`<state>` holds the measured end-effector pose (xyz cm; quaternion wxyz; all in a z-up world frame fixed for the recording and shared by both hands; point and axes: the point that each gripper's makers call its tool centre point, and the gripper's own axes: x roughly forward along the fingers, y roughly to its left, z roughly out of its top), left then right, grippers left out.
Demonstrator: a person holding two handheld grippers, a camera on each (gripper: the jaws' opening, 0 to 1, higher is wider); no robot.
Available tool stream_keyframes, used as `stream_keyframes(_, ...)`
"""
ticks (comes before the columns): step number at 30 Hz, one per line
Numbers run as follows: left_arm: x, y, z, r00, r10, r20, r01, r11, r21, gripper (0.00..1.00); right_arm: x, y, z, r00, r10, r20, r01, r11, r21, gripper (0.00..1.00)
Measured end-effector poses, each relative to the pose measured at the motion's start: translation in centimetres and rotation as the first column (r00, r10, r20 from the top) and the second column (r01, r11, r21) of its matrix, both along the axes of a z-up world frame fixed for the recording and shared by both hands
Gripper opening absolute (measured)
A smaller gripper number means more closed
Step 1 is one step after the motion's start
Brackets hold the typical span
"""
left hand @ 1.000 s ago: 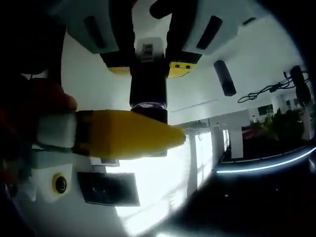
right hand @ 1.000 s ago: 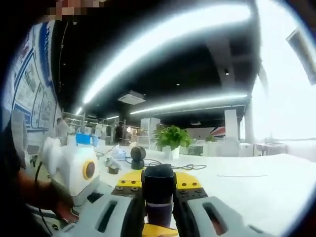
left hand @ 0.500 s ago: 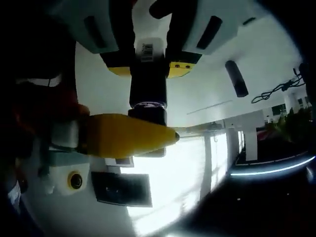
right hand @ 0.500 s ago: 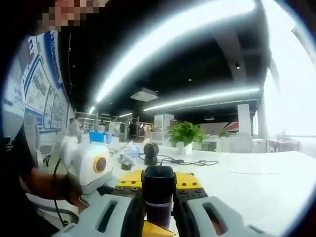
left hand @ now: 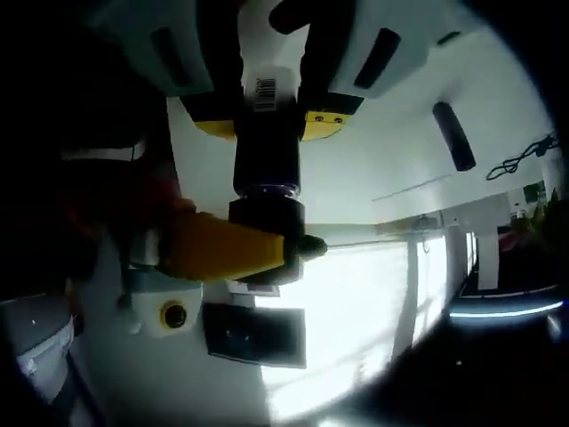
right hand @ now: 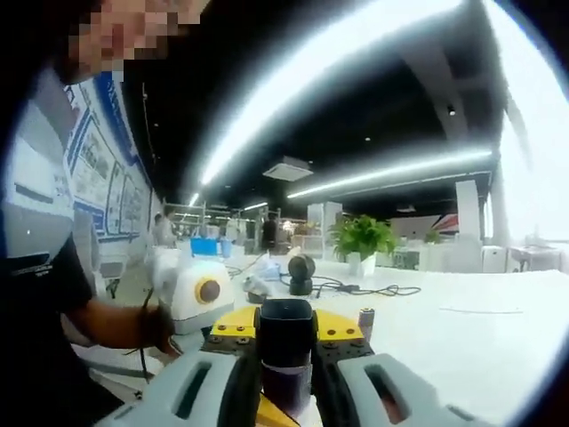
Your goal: Pick up cosmetic bottle twist off cap place on table pick up cap screw tight cap place on table
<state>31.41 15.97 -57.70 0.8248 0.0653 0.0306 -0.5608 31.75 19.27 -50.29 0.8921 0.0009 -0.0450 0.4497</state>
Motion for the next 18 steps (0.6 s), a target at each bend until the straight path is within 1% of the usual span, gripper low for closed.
stream_keyframes(4,-0.1,0.1,0.0,0.999,-0.043,0.005,0.043,0.999,0.005,0.14,-0.4,0.1,0.1,0.999,0.032,0.004,-0.032,0.999,-0.005,0.15)
stream_keyframes(6,-0.4,0.1,0.2,0.997,-0.074,0.005,0.074,0.997,-0.004,0.14,-0.7,0.1,0.3,0.999,0.052,0.010,-0.052,0.999,-0.003,0.15)
stream_keyframes(9,-0.9,0.1,0.4,0.991,-0.131,-0.003,0.131,0.991,-0.018,0.14,-1.1,0.2,0.5,0.996,0.083,0.016,-0.083,0.997,0.000,0.15)
stream_keyframes(13,-1.4,0.4,0.3,0.981,-0.193,-0.012,0.193,0.981,-0.017,0.14,-1.7,0.7,0.4,0.991,0.131,0.026,-0.130,0.991,-0.023,0.15)
stream_keyframes(15,-1.5,0.5,0.3,0.979,-0.205,0.002,0.205,0.979,-0.009,0.14,-2.0,0.9,0.4,0.988,0.149,0.029,-0.148,0.989,-0.032,0.15)
stream_keyframes(18,-2.0,0.6,0.2,0.972,-0.233,0.005,0.233,0.972,-0.006,0.14,-2.4,1.1,0.4,0.983,0.181,0.025,-0.180,0.983,-0.032,0.15)
